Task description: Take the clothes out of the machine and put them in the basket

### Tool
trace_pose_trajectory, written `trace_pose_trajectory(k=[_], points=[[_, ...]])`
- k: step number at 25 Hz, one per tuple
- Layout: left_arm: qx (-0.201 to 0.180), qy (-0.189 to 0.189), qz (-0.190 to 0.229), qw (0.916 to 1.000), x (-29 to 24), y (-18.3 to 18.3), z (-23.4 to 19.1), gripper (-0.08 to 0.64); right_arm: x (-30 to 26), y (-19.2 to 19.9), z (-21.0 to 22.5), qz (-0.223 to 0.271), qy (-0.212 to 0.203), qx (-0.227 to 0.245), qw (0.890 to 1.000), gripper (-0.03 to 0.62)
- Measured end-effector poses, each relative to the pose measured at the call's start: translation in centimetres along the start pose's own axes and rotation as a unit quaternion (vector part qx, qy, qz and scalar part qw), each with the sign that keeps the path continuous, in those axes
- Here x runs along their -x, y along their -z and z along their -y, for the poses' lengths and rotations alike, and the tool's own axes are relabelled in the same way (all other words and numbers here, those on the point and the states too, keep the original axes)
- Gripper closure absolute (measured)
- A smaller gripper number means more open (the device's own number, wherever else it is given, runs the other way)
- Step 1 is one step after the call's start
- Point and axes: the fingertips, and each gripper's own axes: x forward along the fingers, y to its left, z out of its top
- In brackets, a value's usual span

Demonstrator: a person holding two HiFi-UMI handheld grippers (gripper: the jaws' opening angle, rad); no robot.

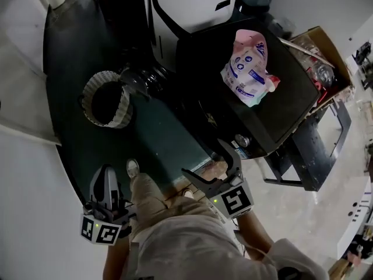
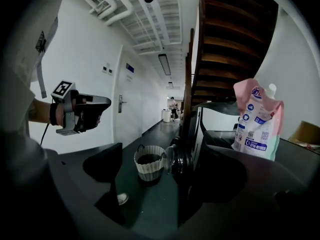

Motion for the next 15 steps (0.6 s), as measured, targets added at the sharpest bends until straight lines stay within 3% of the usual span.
trace_pose_trajectory(k=[4,8,10,15], points=[[0.025,0.027,-0.026,0.9990,-6.2,0.0,-6.6,0.546,-5.8,-0.5,1.7,-0.019,0.048,-0.014,0.999,0.114],[0.019,0.109,-0.076,0.9909,-14.3,-0.8,-12.2,0.546,-12.0,-1.7,4.8,-0.053,0.136,-0.031,0.989,0.114],[0.027,0.153,-0.112,0.9815,-18.2,-1.5,-14.5,0.546,-14.1,-2.8,5.9,-0.073,0.190,-0.044,0.978,0.114],[0.049,0.257,-0.185,0.9472,-26.7,-1.9,-16.3,0.546,-14.6,-5.2,6.3,-0.134,0.285,-0.063,0.947,0.114]])
